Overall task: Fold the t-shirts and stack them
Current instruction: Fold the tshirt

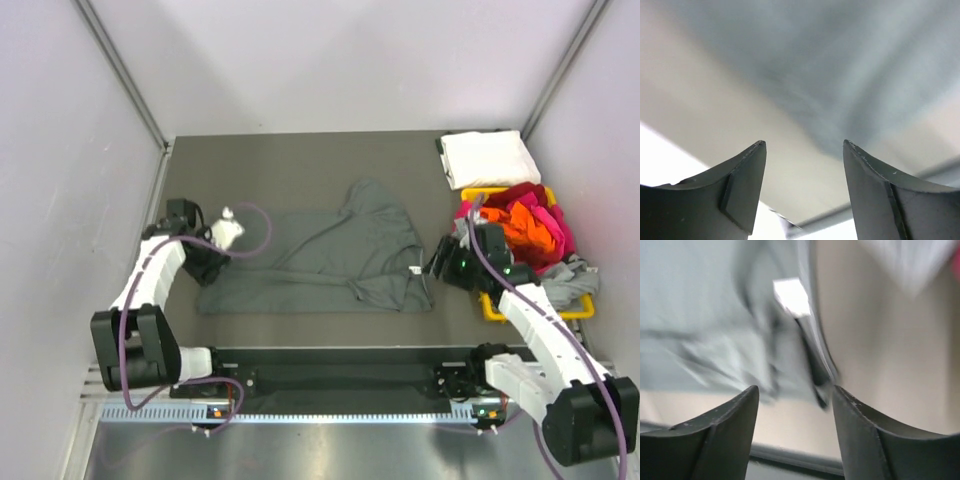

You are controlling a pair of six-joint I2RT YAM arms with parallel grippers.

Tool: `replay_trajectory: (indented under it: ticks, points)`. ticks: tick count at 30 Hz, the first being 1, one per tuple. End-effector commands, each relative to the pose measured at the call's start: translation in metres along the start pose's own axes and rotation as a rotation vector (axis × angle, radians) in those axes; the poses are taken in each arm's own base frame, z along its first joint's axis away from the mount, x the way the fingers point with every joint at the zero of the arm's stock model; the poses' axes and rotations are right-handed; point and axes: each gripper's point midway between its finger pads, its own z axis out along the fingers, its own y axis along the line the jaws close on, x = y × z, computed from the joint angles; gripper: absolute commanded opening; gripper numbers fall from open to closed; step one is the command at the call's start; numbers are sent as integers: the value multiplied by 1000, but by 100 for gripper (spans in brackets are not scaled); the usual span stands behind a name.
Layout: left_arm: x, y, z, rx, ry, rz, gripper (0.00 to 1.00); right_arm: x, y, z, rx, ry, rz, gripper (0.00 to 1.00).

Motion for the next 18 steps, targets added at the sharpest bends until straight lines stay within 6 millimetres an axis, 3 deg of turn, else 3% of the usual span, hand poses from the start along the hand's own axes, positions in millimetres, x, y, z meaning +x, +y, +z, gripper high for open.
replay_trajectory:
  ticks: [1,2,3,4,5,6,7,8,9,10,11,12,14,16,18]
  points:
    - [-56,65,-32,-141,-183,-120,68,-94,40,-29,-34,-267,-130,63]
    - [-75,81,-42,-174,-239,-195,68,-120,54,-38,-51,-318,-194,65]
    - [-84,91,-32,-163,-249,-235,68,-132,61,-37,-55,-329,-222,65]
    - [-96,107,-32,-194,-289,-270,68,-143,63,-19,-40,-300,-245,65]
    - [-110,121,-35,-213,-329,-339,68,-171,78,-24,-50,-345,-293,65]
    - [-114,129,-20,-194,-315,-379,67,-183,82,-17,-39,-343,-310,66]
    - [-122,138,-16,-196,-334,-441,67,-206,92,-1,-33,-334,-342,65]
    - [-134,153,-21,-216,-363,-463,66,-217,96,8,-26,-328,-351,65]
    - [-136,158,-2,-192,-335,-495,66,-228,100,18,-25,-321,-357,64]
    - [-139,167,3,-198,-336,-545,66,-244,107,39,-24,-305,-369,64]
    - [-150,182,-1,-220,-370,-555,66,-252,110,51,-27,-297,-372,62]
    - [-148,187,15,-197,-353,-576,66,-257,115,62,-44,-281,-374,62]
    - [-157,200,19,-190,-370,-600,66,-270,120,99,-54,-246,-381,61]
    - [-155,204,40,-163,-344,-610,67,-275,127,132,-84,-202,-387,60]
    - [-156,207,56,-139,-328,-615,67,-273,130,153,-100,-158,-387,59]
